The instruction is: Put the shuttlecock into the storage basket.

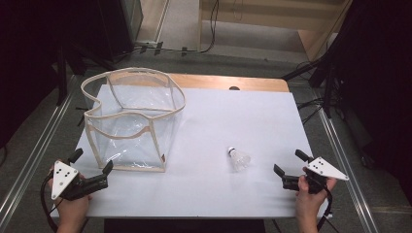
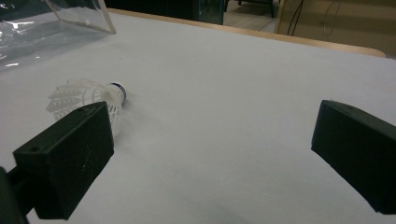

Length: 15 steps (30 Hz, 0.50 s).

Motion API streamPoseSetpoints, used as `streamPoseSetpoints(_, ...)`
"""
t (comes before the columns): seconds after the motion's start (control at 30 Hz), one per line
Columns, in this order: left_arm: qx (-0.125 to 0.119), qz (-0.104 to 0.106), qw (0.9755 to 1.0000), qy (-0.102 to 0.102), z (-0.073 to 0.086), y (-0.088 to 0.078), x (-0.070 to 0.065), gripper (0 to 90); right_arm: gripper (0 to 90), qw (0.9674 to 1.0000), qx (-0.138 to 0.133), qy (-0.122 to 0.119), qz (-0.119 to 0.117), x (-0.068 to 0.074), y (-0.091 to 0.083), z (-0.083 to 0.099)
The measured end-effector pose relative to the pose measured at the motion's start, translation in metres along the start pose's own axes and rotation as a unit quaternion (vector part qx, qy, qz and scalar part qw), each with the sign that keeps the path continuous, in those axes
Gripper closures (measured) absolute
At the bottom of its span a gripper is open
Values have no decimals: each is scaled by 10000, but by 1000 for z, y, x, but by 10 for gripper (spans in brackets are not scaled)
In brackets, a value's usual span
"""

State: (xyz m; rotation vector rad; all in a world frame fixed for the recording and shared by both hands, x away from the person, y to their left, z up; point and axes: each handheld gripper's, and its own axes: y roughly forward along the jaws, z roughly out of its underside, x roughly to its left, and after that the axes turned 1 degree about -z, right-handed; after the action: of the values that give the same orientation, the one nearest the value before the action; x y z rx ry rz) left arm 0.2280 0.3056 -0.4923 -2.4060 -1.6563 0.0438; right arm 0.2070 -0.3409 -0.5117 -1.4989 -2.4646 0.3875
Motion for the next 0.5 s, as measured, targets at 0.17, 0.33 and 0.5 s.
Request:
streamPoseSetpoints(0.17,-5,-33,10000,26,0,0,-1,3,0,10000,-22,-77,13,3,0,-7)
streamPoseSetpoints(0.33,-5,-55,10000,47,0,1,-2,3,0,9999,9,-117,-29,4,1,-16)
streamPoseSetpoints(0.5,14,-71,9999,84,0,1,-2,3,0,9999,117,-74,8,4,5,-27)
